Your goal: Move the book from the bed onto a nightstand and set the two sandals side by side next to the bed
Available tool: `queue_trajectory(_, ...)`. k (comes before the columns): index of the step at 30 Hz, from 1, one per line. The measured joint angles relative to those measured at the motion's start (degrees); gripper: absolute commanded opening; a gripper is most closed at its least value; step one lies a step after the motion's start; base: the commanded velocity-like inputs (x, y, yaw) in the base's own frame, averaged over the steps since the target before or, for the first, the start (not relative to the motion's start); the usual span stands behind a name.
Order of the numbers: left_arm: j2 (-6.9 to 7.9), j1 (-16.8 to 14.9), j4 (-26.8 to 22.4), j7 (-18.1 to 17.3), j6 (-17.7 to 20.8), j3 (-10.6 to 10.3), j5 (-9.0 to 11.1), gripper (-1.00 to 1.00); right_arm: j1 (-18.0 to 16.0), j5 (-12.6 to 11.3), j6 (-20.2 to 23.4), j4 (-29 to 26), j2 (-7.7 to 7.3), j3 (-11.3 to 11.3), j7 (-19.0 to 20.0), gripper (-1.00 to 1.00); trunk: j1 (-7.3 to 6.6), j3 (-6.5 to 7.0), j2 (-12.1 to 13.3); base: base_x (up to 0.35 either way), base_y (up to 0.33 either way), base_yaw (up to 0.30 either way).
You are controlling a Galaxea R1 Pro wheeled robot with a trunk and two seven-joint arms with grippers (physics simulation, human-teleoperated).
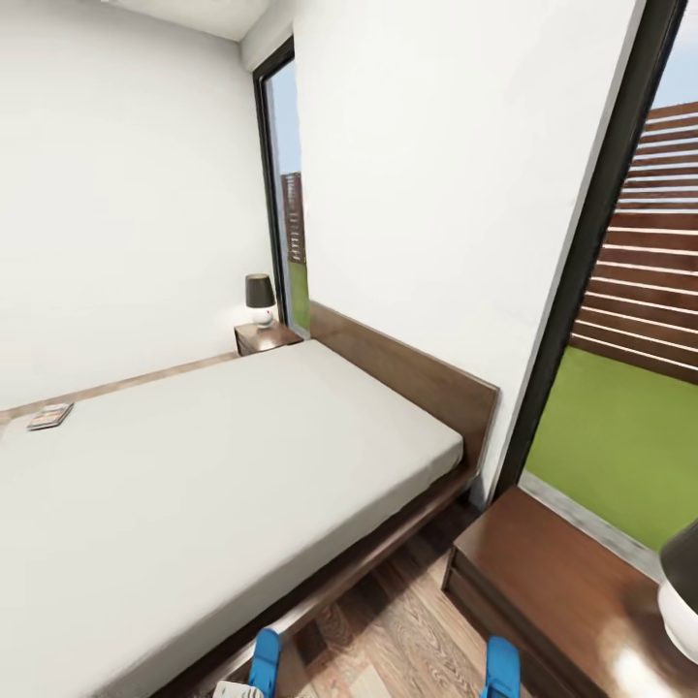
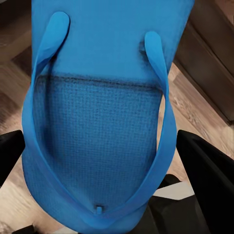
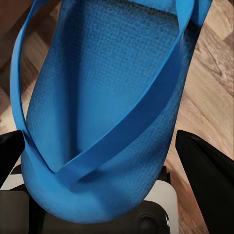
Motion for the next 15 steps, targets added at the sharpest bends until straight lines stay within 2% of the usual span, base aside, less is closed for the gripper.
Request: queue_trajectory(15,-0.05,0.0,0.0,0.01,0.0,-0.04,0.02,-1.0,0.0,-0.02,0.0,0.0,0.0,0.01,0.0,-1.0,0.0,0.0,0.0,0.0,0.0,0.292)
